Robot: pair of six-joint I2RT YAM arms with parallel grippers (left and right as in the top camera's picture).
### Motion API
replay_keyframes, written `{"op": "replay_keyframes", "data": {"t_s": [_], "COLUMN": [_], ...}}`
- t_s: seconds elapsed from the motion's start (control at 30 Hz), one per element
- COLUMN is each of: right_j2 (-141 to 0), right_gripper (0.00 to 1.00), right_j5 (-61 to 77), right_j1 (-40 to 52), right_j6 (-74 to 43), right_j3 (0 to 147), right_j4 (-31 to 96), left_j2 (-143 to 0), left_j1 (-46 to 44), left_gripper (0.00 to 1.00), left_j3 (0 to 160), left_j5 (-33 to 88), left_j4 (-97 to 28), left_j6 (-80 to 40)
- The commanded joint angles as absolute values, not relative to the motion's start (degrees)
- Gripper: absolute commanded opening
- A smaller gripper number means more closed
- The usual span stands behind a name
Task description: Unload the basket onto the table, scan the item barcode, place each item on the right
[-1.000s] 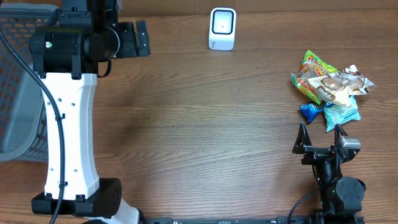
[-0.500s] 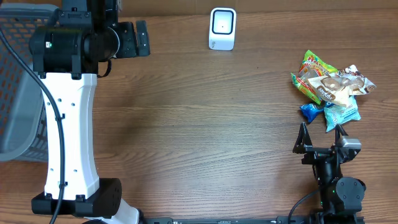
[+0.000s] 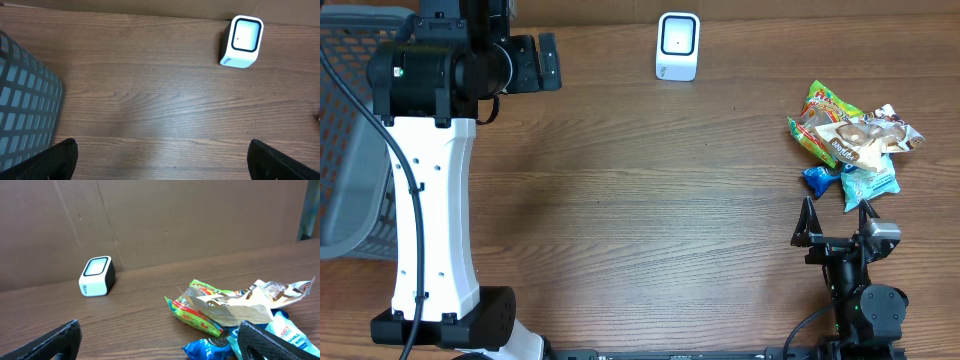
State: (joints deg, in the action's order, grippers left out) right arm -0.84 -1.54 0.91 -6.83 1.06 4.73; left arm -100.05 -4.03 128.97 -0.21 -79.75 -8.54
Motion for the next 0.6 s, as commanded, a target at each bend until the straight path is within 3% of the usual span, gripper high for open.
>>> {"op": "replay_keyframes", "data": {"t_s": [0.0, 0.23, 0.57], "right_j2": [-0.16, -0.16, -0.16], "right_gripper": [1.0, 1.0, 1.0], "right_j5": [-2.07, -2.07, -2.07], "right_j1": [1.39, 1.39, 1.39], "right_j6": [-7.11, -7.11, -7.11], "right_j3": [0.47, 0.47, 0.47], "right_j4": [4.62, 4.62, 4.62], "left_j2": [-100.12, -97.36, -91.88], "left_j1": [-4.19, -6.59, -16.86], "left_gripper": [0.99, 1.0, 1.0], "left_j3": [129.1, 129.1, 129.08], "left_j5": [-0.16, -0.19, -0.16], "left_j4": [-79.68, -79.68, -79.68], "left_j6": [-7.49, -7.49, -7.49]}}
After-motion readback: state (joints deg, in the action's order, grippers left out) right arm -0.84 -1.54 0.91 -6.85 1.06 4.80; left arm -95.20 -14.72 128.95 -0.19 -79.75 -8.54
